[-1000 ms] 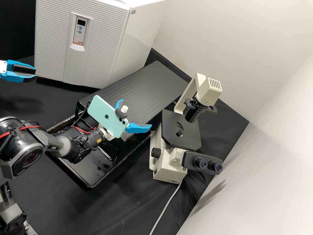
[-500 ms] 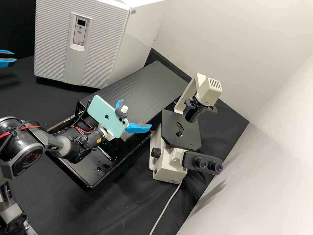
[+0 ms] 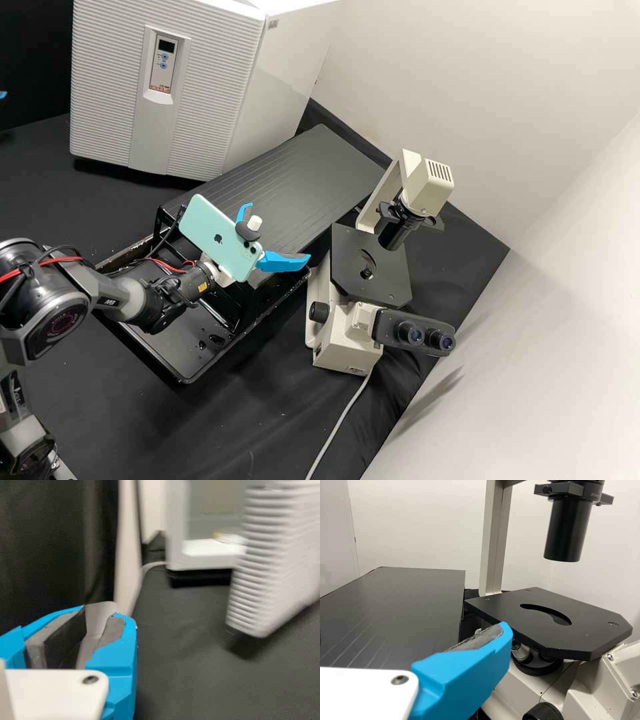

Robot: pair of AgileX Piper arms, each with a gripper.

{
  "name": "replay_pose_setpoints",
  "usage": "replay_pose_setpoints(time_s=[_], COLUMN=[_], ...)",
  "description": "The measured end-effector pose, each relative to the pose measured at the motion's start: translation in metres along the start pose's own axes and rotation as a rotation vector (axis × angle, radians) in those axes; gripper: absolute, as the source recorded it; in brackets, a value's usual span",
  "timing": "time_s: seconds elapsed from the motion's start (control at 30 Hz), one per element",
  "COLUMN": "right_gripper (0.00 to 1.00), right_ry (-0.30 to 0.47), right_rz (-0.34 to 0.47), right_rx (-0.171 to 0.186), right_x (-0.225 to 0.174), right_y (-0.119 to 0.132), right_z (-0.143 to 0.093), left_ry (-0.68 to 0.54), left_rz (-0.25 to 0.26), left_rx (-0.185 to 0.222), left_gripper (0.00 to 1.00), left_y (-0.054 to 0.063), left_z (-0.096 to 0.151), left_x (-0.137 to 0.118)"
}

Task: Open the incubator door

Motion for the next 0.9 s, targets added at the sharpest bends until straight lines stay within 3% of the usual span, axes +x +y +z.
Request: replay_pose_setpoints(time_s=[0.1, 0.53, 0.9], right_gripper=[1.00, 1.00, 1.00], right_ry=[0.000, 0.000, 0.000], right_rz=[0.000, 0.000, 0.000], right_rx=[0.000, 0.000, 0.000], right_x=[0.000, 0.000, 0.000], right_y=[0.000, 0.000, 0.000], right_z=[0.000, 0.000, 0.000], left_ry=[0.023, -0.036, -0.119], left_rz=[0.046, 0.174, 0.184], left_rx=[-0.017, -0.011, -0.011], left_gripper=[0.00, 0.00, 0.00], left_y=[0.007, 0.032, 0.031], left_z=[0.000, 0.012, 0.038], left_x=[0.016, 0.088, 0.116])
